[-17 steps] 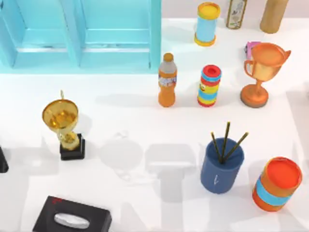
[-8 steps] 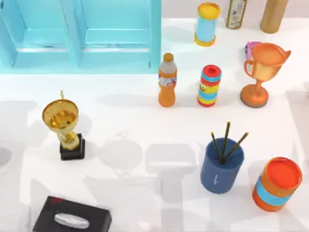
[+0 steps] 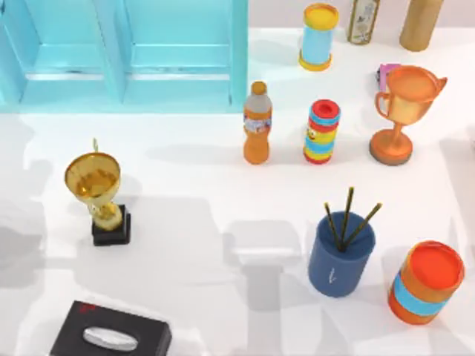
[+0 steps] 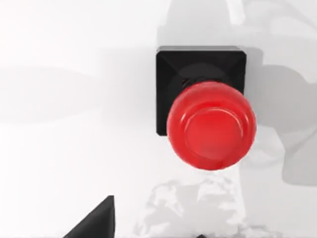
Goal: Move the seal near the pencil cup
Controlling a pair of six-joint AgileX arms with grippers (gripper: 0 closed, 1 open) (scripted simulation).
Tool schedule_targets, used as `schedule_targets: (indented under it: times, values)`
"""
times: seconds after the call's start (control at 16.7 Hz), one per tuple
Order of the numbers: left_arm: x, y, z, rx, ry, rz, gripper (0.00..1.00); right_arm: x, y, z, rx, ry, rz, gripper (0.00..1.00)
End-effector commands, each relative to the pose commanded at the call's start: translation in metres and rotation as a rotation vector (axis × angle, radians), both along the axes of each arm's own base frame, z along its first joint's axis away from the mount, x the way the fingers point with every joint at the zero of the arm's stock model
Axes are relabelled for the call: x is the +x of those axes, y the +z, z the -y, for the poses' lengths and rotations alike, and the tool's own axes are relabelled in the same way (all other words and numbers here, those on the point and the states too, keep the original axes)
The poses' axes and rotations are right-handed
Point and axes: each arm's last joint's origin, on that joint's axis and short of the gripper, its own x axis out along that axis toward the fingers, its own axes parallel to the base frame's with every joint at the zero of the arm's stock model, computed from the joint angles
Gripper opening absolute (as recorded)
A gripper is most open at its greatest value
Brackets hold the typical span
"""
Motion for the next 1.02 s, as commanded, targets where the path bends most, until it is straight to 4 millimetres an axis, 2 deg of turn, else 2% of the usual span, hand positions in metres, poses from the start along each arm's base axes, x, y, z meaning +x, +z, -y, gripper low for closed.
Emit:
schedule_targets:
  times: [0.24, 0.66, 0.78, 1.02]
  values:
    - [0.018, -0.007, -0.011, -0.021, -0.001, -0.081, 1.00, 0.000, 0.000, 0.000, 0.000, 0.000, 0.000, 1.00]
    - [0.019, -0.012, -0.010, -0.021, -0.003, -0.084, 1.00, 0.000, 0.000, 0.000, 0.000, 0.000, 0.000, 1.00]
    - [0.020, -0.028, -0.011, -0.022, -0.002, -0.087, 1.00, 0.000, 0.000, 0.000, 0.000, 0.000, 0.000, 1.00]
    - [0.022, -0.077, -0.012, -0.019, -0.002, -0.074, 1.00, 0.000, 0.000, 0.000, 0.000, 0.000, 0.000, 1.00]
